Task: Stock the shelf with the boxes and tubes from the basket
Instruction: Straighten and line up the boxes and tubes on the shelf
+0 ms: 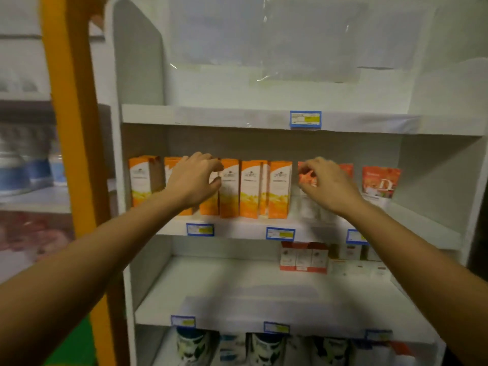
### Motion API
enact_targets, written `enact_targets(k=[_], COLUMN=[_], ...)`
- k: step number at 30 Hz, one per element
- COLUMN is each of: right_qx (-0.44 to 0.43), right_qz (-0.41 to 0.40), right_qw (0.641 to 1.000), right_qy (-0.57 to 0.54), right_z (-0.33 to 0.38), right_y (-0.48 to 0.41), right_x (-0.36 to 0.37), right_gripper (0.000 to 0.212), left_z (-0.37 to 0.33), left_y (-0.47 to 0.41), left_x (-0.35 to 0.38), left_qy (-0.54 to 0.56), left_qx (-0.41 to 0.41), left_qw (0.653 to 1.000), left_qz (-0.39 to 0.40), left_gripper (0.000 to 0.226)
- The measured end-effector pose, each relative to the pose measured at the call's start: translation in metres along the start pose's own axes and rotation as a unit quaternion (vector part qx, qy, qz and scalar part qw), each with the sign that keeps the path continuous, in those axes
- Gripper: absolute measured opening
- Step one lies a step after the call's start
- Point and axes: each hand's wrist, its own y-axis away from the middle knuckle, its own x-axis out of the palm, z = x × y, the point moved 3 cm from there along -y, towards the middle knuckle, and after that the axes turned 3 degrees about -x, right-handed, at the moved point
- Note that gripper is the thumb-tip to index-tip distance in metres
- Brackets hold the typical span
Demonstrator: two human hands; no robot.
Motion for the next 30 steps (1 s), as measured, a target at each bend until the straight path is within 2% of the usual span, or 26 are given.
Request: enact_targets(k=[8, 12, 19, 23, 26, 30], right_qx=[-0.065, -0.083, -0.101, -0.095, -0.087, -0.060], right_qz=[0.054, 0.069, 0.088, 0.093, 0.118, 0.152], right_qw=[0.996, 0.994, 0.991, 0.991, 0.989, 0.985], right_qy=[-0.027, -0.033, -0.004, 0.015, 0.033, 0.052], right_z=[0.086, 0.119, 0.163, 0.177, 0.179, 0.176], right_y=[-0.035, -0.051, -0.086, -0.109, -0.122, -0.133], right_x=[0.027, 0.045, 0.065, 0.077, 0.093, 0.113], right_gripper=[0.025, 0.024, 0.029, 0.036, 0.045, 0.052], left_z=[0.095, 0.134, 0.172, 0.182, 0.178, 0.174], left_y=[0.032, 0.030, -0.005, -0.036, -0.060, -0.088], left_x=[-0.033, -0.036, -0.020, -0.010, 0.002, 0.018], left_qy=[-0.031, -0.025, 0.030, 0.048, 0.049, 0.060], left_qx=[-0.102, -0.130, -0.119, -0.087, -0.051, -0.044], left_qw=[0.994, 0.990, 0.990, 0.991, 0.989, 0.971], left_qz=[0.026, 0.037, 0.070, 0.092, 0.132, 0.225], left_gripper=[0.030, 0.037, 0.030, 0.039, 0.043, 0.048])
